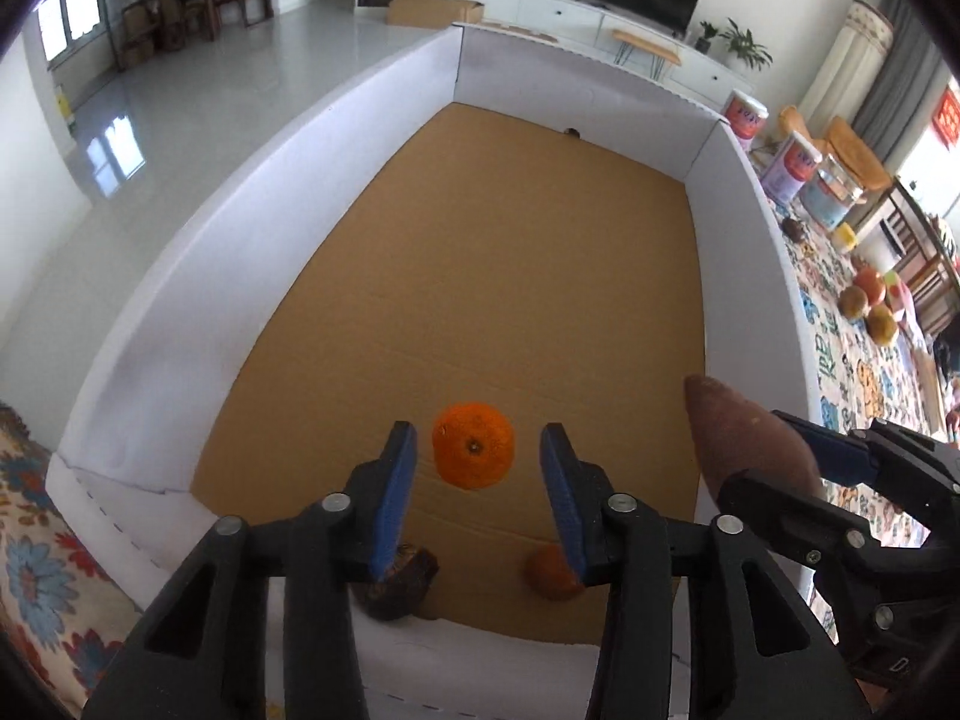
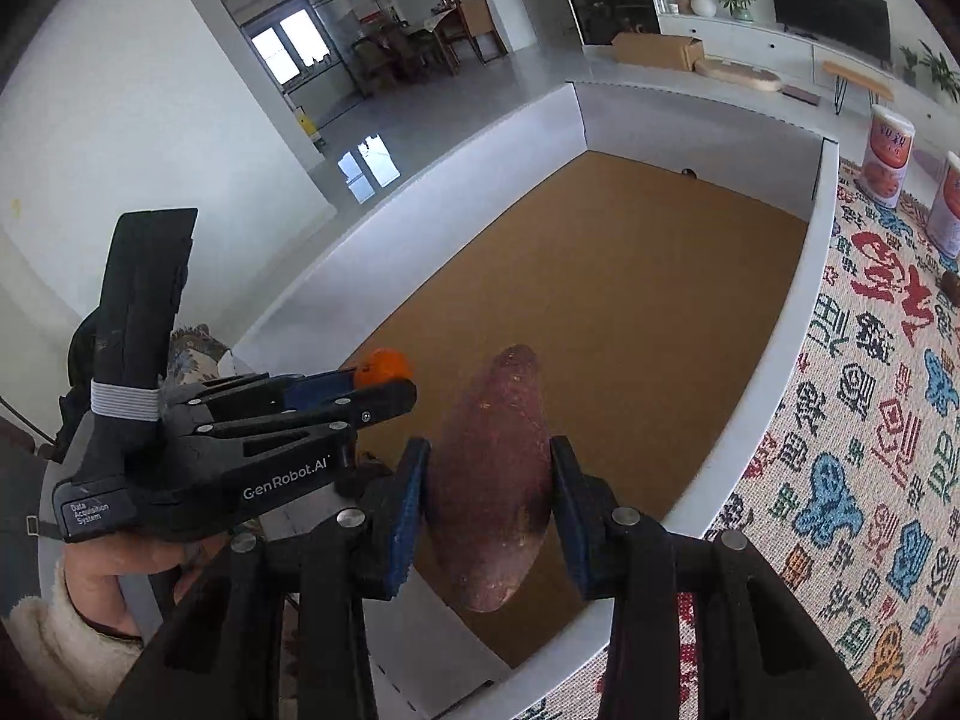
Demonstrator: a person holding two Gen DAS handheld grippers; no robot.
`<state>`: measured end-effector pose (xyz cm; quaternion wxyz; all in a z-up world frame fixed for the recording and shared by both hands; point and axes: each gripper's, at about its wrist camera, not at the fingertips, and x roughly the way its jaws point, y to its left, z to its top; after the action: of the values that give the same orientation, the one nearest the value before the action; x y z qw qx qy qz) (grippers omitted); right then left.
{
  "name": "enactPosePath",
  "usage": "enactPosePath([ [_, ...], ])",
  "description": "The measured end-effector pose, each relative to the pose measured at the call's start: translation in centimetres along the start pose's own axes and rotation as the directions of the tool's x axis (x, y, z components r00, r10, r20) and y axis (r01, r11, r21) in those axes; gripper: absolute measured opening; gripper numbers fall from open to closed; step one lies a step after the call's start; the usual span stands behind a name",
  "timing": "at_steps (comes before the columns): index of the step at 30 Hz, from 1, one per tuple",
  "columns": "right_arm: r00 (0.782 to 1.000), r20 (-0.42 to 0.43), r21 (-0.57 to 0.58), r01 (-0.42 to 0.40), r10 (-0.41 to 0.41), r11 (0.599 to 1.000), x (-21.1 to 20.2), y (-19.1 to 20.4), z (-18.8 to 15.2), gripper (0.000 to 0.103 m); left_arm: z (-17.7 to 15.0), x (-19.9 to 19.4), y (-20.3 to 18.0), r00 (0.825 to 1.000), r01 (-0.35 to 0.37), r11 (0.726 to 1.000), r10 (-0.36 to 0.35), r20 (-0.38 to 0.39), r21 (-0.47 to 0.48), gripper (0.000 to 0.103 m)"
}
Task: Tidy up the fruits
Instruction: 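Bring both open tools back over the table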
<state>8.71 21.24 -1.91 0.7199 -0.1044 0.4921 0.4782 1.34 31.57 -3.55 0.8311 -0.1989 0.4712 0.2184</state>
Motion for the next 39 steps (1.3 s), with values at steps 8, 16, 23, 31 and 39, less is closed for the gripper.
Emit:
enactPosePath([
  [8,0.981,0.191,0.010,0.040,-0.041,0.999,-6.8,-2.3,-3.8,0.074,-1.2,-4.8,-2.6,0.985,-0.006,0.998,-0.004,0.175,0.055,0.079],
  [16,0.812,0.143,0.255,0.522,-0.566,0.814,-11.1,-14.7,-17.7,0.097,-5.4,-7.5,-15.0,0.946,0.238,0.912,-0.296,0.135,0.334,0.087],
  [23,0.732,0.017,0.504,0.582,-0.681,0.638,-14.2,-22.4,-24.9,0.097,-10.8,-0.8,-26.2,0.943,0.309,0.817,-0.329,-0.046,0.486,0.087],
  [31,0.726,-0.039,0.512,0.605,-0.687,0.610,-13.4,-23.3,-25.1,0.097,-9.9,6.2,-27.3,0.988,0.112,0.875,-0.151,0.045,0.471,0.087],
  [39,0.747,-0.065,0.518,0.592,-0.662,0.618,-12.6,-23.7,-25.4,0.103,-9.9,7.0,-26.4,0.985,0.099,0.900,-0.150,0.088,0.425,0.096],
])
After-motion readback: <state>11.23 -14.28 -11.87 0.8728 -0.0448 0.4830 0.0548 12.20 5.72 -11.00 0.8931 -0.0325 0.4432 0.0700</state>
